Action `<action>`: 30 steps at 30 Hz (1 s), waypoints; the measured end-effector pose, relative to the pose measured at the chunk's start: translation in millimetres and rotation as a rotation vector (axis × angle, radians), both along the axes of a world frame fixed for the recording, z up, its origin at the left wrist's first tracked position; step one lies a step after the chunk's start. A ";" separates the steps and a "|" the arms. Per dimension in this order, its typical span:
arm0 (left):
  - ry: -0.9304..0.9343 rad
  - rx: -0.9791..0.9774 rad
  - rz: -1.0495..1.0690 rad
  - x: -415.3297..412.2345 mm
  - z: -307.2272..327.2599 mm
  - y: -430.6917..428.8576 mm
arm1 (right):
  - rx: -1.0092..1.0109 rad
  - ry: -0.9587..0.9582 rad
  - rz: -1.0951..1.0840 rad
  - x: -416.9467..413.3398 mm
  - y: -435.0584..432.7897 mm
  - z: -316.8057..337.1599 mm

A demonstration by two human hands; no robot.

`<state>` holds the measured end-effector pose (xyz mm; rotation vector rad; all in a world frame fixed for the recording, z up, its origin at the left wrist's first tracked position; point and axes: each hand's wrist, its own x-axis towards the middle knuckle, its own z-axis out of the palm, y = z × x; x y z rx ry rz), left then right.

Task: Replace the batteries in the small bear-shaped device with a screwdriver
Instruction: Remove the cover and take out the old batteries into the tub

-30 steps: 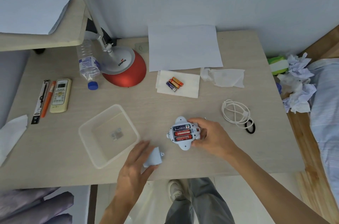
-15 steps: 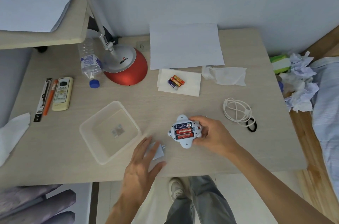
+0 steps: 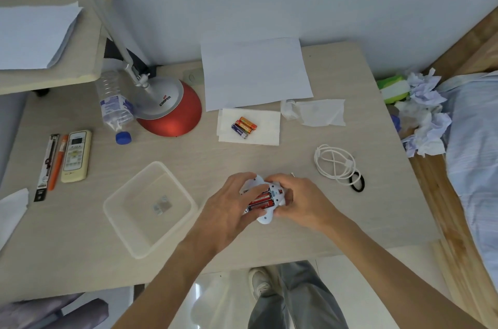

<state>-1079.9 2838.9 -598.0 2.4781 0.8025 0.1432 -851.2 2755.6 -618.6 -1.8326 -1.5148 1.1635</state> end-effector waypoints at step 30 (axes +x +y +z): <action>0.158 -0.157 -0.192 18.5 -1.5 36.8 | 0.028 -0.050 0.029 3.2 1.1 1.3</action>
